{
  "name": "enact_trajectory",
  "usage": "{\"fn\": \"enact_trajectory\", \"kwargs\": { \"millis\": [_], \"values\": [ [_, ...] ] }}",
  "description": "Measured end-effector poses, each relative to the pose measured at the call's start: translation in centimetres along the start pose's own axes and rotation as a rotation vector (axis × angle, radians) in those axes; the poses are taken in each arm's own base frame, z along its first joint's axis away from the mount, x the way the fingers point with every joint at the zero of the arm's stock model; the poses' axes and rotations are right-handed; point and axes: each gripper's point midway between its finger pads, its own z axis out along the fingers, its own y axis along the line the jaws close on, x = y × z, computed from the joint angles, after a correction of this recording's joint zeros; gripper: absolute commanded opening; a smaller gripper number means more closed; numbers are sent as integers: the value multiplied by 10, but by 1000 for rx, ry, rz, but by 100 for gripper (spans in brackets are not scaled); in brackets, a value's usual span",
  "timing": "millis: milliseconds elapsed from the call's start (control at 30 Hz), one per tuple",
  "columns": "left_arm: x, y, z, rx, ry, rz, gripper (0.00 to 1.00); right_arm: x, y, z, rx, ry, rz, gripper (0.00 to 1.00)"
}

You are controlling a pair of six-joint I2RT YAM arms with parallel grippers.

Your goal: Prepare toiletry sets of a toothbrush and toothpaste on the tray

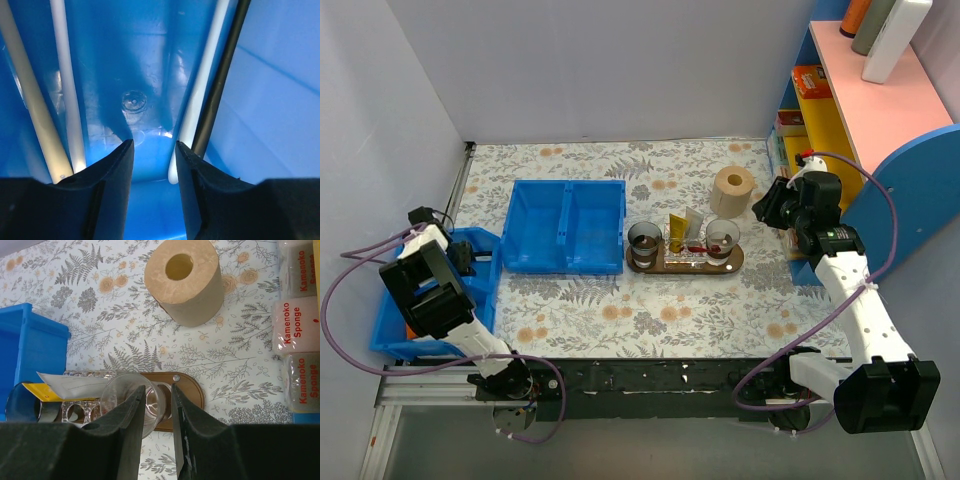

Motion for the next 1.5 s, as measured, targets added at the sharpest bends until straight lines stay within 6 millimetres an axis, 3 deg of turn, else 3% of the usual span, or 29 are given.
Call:
{"fn": "enact_trajectory", "kwargs": {
  "millis": [533, 833, 1167, 1300, 1500],
  "values": [
    [4, -7, 1, 78, -24, -119, 49, 0, 0, 0, -2, 1, 2, 35],
    [0, -10, 5, 5, -12, -105, 42, 4, -2, 5, 4, 19, 7, 34],
    [-1, 9, 2, -94, -17, -23, 36, 4, -2, 8, 2, 22, 7, 34],
    [-2, 10, 2, -99, -18, -7, 43, 5, -2, 9, 3, 24, 7, 34],
    [-1, 10, 4, -95, -15, 18, 45, 4, -2, 9, 2, 22, 5, 34]
  ]
}}
